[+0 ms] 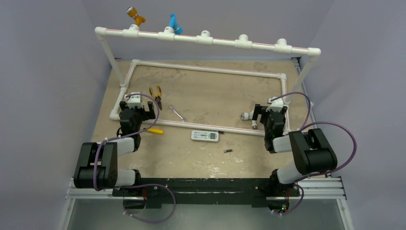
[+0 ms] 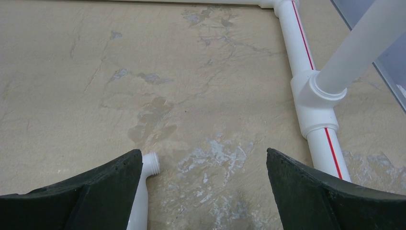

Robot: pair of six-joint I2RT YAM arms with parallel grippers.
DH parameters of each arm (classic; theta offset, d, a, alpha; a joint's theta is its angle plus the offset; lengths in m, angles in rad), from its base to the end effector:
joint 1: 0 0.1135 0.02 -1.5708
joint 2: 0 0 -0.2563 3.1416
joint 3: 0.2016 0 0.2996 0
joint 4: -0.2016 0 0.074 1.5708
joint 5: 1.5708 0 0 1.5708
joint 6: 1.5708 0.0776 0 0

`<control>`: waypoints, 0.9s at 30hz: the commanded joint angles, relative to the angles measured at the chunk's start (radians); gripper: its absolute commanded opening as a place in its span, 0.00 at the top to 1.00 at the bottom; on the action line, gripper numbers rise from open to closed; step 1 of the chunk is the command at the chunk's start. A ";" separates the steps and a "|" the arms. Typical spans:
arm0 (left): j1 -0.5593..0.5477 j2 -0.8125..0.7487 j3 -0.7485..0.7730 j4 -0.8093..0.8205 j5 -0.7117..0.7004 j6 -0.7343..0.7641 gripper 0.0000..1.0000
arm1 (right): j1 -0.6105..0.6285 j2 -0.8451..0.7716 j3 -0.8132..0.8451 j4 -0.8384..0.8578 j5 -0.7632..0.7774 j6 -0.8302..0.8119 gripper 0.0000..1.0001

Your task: Load the batteries into the remote control

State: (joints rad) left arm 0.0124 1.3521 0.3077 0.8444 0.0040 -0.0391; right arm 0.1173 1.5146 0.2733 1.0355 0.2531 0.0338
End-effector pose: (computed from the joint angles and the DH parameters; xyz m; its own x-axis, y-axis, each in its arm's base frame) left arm 0.3123 0.0036 0.1099 -0.1982 -0.0415 -0.9793 -0.0162 0.9991 -0.0391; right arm 0.3035 0.0162 0.0806 -0.1984 0.0096 -0.9801 0.1369 0.9904 -0.0181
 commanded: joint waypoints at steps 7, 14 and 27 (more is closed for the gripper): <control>-0.034 -0.160 0.035 -0.112 -0.115 0.003 0.00 | -0.003 -0.007 0.018 0.017 0.027 0.008 0.01; -0.131 -0.334 0.249 -0.595 -0.293 -0.193 0.00 | -0.001 -0.169 0.024 -0.143 0.073 0.004 0.01; -0.075 -0.511 0.548 -1.234 -0.139 -0.512 0.00 | 0.034 -0.605 0.174 -0.888 -0.061 0.296 0.01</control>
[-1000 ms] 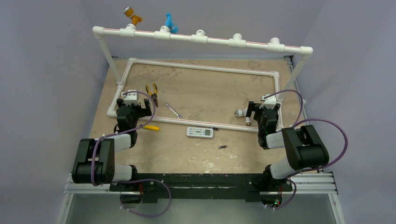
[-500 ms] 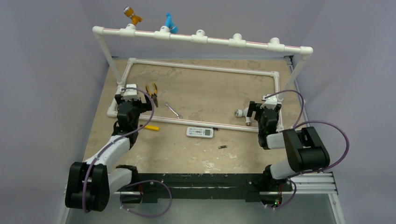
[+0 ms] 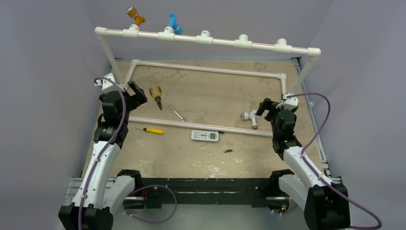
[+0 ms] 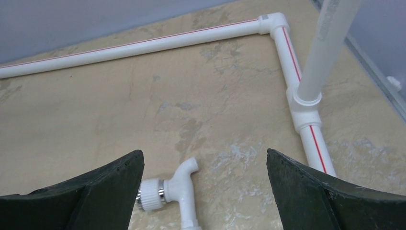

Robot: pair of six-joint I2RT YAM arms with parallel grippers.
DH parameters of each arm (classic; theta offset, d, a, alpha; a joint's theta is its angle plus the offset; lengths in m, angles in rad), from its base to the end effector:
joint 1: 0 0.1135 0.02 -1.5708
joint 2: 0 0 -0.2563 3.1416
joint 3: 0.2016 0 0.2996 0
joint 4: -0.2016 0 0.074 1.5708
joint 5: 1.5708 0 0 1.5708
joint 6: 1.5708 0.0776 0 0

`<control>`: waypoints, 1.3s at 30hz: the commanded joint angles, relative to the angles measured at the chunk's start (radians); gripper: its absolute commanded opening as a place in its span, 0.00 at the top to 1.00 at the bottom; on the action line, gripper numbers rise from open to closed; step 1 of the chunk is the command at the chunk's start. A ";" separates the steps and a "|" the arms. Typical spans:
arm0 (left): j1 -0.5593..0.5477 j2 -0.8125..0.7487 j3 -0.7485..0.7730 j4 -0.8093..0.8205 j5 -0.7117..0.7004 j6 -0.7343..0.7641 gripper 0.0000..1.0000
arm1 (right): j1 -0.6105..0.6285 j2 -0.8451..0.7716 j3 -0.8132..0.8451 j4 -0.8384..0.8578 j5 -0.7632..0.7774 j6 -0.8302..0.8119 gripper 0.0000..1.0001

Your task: Load the batteries into the remote control

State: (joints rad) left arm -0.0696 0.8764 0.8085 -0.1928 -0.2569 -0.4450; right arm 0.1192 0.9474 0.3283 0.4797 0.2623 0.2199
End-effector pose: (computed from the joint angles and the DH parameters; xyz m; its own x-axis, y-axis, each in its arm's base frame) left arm 0.2976 -0.0010 0.3120 -0.1556 -0.4065 -0.9003 -0.2710 0.8940 -0.3568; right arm 0.2921 0.0147 0.1794 -0.1041 0.1997 -0.9743 0.1668 0.9693 0.1809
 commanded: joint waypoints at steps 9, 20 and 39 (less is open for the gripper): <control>-0.100 -0.164 -0.141 -0.108 0.382 -0.194 0.13 | 0.383 -0.067 0.134 -0.474 -0.151 0.246 0.01; -0.397 -0.109 -0.382 0.165 0.331 -0.314 0.32 | 0.557 0.048 0.087 -0.388 -0.158 0.463 0.27; -0.510 0.194 -0.441 0.474 0.303 -0.331 0.50 | 0.624 0.308 0.072 -0.197 -0.203 0.531 0.46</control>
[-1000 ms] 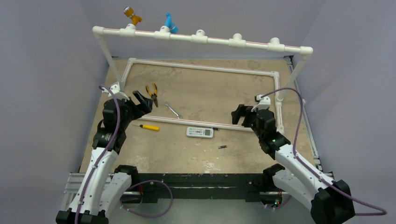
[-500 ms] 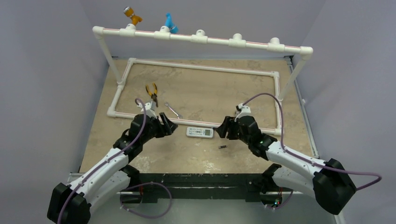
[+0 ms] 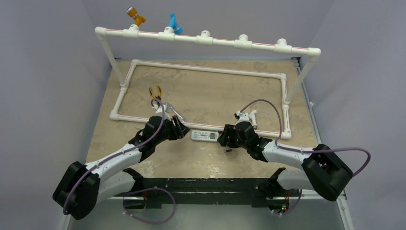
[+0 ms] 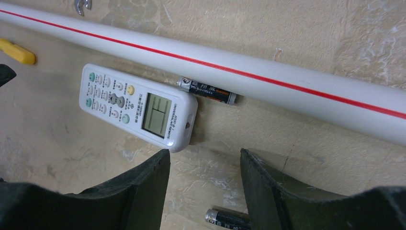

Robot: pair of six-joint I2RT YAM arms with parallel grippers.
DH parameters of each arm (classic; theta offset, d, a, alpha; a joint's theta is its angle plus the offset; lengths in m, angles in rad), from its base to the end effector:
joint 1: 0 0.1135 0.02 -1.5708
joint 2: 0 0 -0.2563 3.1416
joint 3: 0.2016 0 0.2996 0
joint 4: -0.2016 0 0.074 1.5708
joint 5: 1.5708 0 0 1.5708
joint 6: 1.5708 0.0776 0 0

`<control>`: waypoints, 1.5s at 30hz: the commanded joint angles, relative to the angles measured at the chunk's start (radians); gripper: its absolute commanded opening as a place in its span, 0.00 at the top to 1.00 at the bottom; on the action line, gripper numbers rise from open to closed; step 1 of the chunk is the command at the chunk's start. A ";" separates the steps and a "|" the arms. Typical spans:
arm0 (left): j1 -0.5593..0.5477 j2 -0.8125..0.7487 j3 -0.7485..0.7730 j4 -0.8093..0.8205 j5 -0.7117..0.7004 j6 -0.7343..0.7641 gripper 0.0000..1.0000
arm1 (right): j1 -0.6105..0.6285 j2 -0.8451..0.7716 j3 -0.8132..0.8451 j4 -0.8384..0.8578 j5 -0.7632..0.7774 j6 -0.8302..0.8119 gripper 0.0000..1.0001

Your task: Load the batteries into the remote control

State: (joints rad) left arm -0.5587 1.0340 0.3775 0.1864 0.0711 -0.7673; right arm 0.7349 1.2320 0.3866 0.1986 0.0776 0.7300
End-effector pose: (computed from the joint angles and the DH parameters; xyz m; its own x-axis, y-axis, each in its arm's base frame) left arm 0.2456 -0.1600 0.1335 -0.6808 -0.3910 -0.6194 0.1526 0.7513 -0.6421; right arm 0.2231 0.1935 0.0842 -0.7484 0.2198 -0.6258 -0.1658 0.8516 0.4974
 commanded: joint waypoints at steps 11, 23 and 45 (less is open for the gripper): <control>-0.034 0.148 -0.013 0.146 -0.038 -0.009 0.52 | 0.020 0.144 0.050 0.167 -0.072 0.023 0.70; -0.040 0.207 -0.053 0.207 -0.039 -0.009 0.52 | 0.107 0.173 0.065 0.177 -0.082 0.016 0.80; -0.040 0.179 -0.080 0.196 -0.063 -0.015 0.54 | 0.176 -0.053 0.113 -0.106 0.266 0.024 0.95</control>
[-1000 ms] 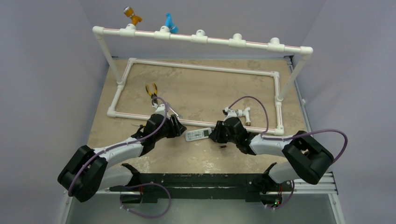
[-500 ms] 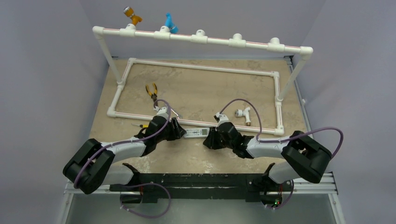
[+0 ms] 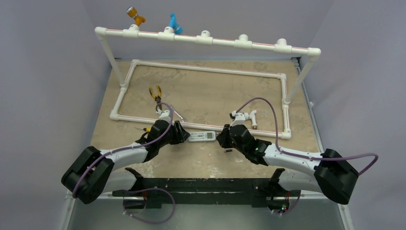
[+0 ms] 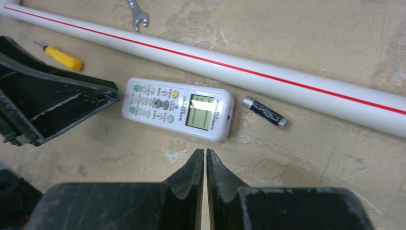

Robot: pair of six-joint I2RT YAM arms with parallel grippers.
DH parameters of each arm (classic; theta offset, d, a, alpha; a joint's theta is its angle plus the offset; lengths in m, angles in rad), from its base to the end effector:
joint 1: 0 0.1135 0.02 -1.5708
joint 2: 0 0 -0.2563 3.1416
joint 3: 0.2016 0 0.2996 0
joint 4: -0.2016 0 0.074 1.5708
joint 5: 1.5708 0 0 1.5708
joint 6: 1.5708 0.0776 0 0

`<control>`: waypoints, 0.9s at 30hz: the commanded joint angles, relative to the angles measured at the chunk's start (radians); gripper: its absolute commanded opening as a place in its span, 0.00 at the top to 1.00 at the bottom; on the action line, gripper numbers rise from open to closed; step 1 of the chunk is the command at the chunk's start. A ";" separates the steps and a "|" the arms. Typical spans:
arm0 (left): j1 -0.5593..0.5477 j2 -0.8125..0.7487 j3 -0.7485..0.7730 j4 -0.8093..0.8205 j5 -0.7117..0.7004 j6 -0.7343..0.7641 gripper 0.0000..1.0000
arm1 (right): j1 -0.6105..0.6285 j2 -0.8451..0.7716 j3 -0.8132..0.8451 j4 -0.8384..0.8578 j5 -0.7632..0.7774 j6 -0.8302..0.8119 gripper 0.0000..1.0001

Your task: Load the batteries into the remote control

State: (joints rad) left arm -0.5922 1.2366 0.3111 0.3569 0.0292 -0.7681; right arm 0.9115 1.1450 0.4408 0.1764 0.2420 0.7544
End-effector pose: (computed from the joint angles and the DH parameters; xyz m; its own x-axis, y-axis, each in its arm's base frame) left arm 0.2378 -0.1627 0.0756 -0.7232 -0.3505 -0.5951 0.1056 0.7954 -0.5968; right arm 0.2020 0.2302 0.1274 -0.6635 0.2293 -0.7122 -0.2555 0.8252 0.5037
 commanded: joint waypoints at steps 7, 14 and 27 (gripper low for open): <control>-0.007 -0.035 -0.022 0.016 -0.025 -0.021 0.65 | 0.000 0.154 0.099 -0.072 0.118 0.005 1.00; -0.007 -0.075 -0.029 -0.039 -0.091 -0.014 0.89 | 0.000 0.211 0.117 -0.090 0.152 0.009 1.00; -0.007 -0.013 0.008 -0.061 -0.111 0.004 1.00 | 0.000 0.346 0.201 -0.075 0.160 -0.035 1.00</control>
State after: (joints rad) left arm -0.5926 1.2045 0.2909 0.2756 -0.0658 -0.7750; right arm 0.9115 1.4635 0.5858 0.0891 0.3744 0.7414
